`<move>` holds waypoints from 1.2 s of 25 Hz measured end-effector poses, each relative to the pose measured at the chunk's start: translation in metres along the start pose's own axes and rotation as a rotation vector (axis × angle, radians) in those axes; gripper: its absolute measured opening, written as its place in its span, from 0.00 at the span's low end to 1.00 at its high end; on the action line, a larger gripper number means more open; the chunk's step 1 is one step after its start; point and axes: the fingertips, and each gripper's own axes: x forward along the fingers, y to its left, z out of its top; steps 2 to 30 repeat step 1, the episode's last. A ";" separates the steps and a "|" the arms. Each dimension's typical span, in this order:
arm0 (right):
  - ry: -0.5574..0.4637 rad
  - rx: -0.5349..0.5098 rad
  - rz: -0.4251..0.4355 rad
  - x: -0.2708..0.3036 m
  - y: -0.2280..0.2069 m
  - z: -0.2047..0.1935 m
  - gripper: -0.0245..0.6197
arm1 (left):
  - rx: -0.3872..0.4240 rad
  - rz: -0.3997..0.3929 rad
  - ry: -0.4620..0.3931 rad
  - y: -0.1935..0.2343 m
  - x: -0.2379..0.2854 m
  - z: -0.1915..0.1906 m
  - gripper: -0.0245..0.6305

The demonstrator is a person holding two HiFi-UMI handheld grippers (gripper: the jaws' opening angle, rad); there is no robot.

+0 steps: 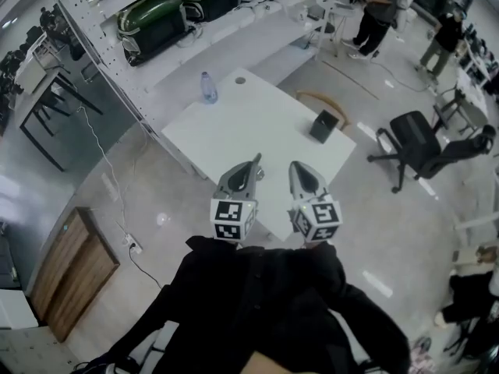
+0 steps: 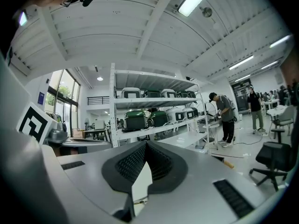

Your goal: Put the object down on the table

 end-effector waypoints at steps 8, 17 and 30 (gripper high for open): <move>0.003 0.001 -0.001 0.000 -0.001 -0.002 0.04 | -0.004 0.002 0.000 0.000 0.000 -0.002 0.04; 0.003 0.001 -0.001 0.000 -0.001 -0.002 0.04 | -0.004 0.002 0.000 0.000 0.000 -0.002 0.04; 0.003 0.001 -0.001 0.000 -0.001 -0.002 0.04 | -0.004 0.002 0.000 0.000 0.000 -0.002 0.04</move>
